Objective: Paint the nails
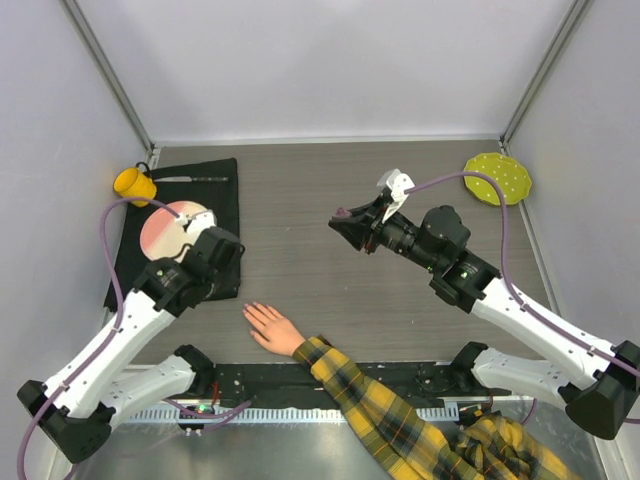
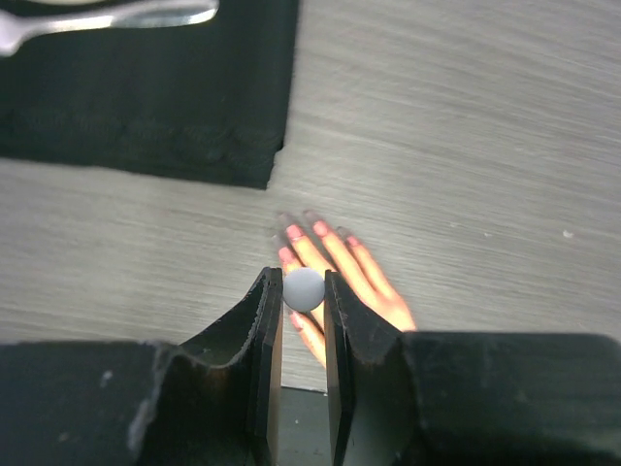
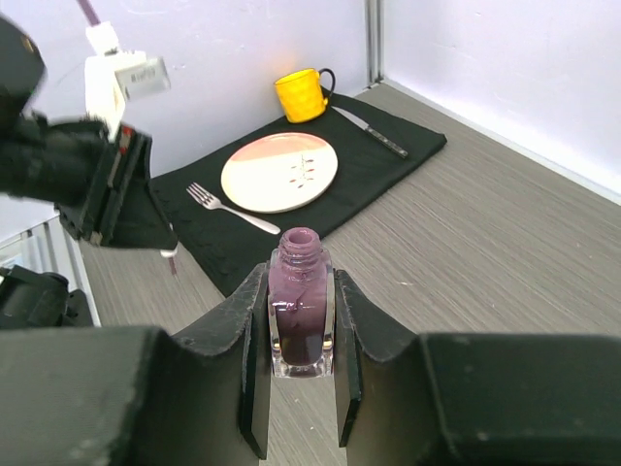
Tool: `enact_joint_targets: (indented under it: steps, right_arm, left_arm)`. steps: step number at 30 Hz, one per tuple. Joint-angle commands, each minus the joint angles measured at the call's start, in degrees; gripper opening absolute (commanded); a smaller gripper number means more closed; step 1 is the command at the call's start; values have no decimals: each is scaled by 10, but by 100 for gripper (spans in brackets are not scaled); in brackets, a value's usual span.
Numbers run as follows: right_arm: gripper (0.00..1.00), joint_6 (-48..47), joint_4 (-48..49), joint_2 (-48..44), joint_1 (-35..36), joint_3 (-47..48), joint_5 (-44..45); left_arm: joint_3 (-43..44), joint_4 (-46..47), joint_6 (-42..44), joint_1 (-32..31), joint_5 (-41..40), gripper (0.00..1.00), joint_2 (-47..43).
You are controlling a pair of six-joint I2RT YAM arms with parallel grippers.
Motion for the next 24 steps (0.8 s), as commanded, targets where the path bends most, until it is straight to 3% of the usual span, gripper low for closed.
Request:
enact_joint_targets:
  steps: [1,10,24]
  right_arm:
    - [1,-4,25,13,0,13,19]
    - [1,20,46,76,-6,24,-12]
    - [1,7,56,106,-8,39,-19]
  left_arm:
    - [-75,62,-87,3,-41,0,-18]
    - [-137,147,-71,7,-57,0,0]
    - [-174,225,-41,57,10,0,61]
